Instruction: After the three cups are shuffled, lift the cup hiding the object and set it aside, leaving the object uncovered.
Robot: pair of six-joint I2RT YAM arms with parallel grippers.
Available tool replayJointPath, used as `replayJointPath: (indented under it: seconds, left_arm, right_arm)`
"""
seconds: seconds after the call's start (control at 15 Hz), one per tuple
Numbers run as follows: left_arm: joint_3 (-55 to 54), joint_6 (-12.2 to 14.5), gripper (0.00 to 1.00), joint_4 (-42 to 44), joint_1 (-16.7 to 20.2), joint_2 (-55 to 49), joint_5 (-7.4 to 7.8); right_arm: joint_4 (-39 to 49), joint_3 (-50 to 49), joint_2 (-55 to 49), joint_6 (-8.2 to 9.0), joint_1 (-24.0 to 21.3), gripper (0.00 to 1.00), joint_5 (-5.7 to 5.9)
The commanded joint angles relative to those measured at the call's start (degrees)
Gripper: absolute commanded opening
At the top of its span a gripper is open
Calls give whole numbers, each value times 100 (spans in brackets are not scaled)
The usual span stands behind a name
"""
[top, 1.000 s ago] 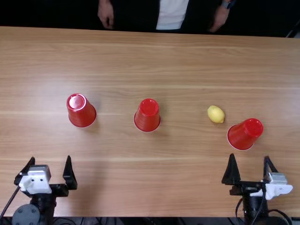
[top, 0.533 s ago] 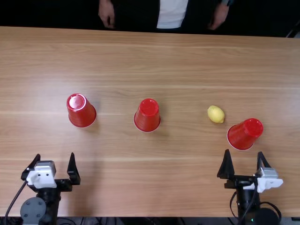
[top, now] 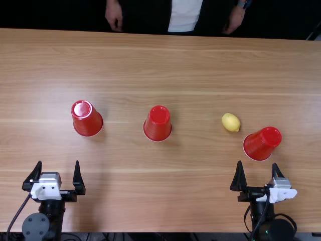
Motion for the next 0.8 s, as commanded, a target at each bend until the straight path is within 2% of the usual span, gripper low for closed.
replayJointPath:
  seconds: [0.0, 0.73]
  left_arm:
    - [-263, 85, 100, -82, -12, -54, 57]
    - [-263, 74, 100, -82, -12, -54, 68]
  right_arm:
    - [45, -42, -40, -30, -60, 100, 0]
    - [45, -42, -40, -30, -60, 100, 0]
